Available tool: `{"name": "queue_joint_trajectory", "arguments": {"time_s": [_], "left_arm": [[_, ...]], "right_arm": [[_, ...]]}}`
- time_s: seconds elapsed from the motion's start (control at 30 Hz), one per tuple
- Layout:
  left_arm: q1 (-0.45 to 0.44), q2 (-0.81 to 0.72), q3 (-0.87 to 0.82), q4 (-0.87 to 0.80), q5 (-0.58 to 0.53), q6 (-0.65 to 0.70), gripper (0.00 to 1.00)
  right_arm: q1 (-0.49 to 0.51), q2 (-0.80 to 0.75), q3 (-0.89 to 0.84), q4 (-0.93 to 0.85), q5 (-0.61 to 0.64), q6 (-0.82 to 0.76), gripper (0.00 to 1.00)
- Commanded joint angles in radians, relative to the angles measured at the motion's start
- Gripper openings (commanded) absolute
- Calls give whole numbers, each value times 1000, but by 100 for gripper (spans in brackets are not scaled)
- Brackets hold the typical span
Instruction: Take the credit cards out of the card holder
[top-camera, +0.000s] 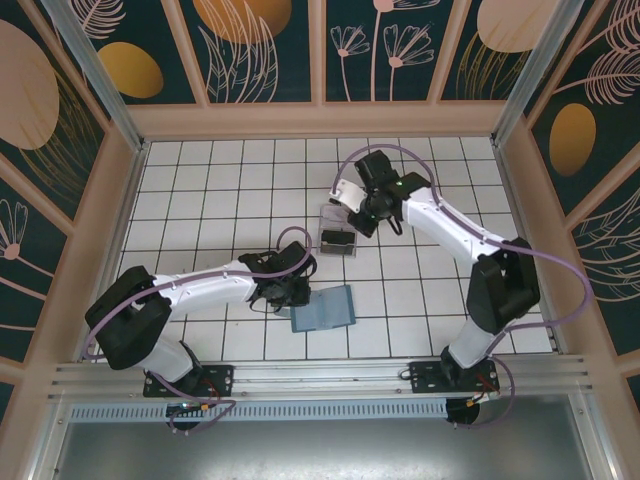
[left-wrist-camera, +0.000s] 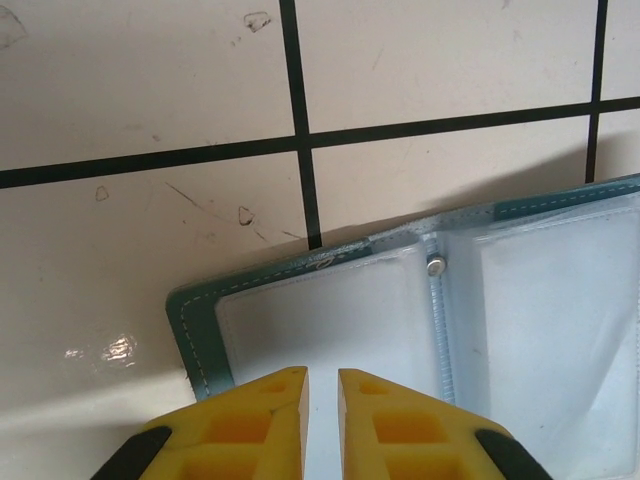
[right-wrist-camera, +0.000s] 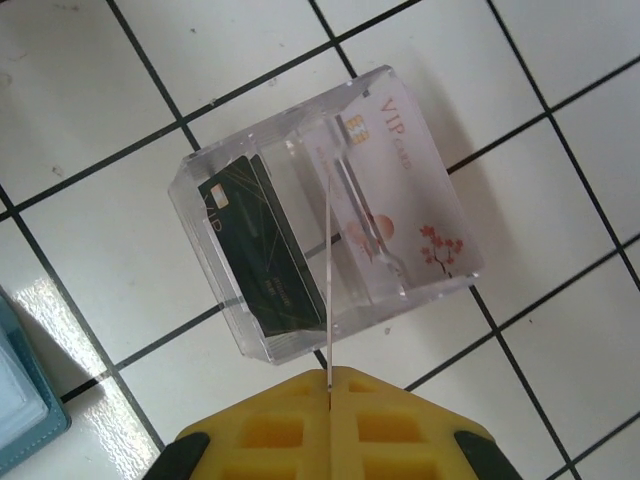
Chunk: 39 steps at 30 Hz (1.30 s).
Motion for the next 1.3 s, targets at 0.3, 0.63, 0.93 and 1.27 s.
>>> {"name": "queue_joint_trajectory", "arguments": {"time_s": [0.3, 0.63, 0.93, 1.27], "left_arm": [[-1, 2, 24, -48, -12, 0, 17], [0, 1, 29, -63, -20, -10, 17], [0, 0, 27, -70, -28, -17, 17], [0, -21, 11, -71, -32, -25, 17]], "right_arm": [[-3, 222, 332, -231, -21, -239, 0], [-4, 329, 436, -264, 0, -298, 0], [-3, 416, 514, -301, 29, -323, 0], [-4, 463, 544, -326, 56, -323, 0]]}}
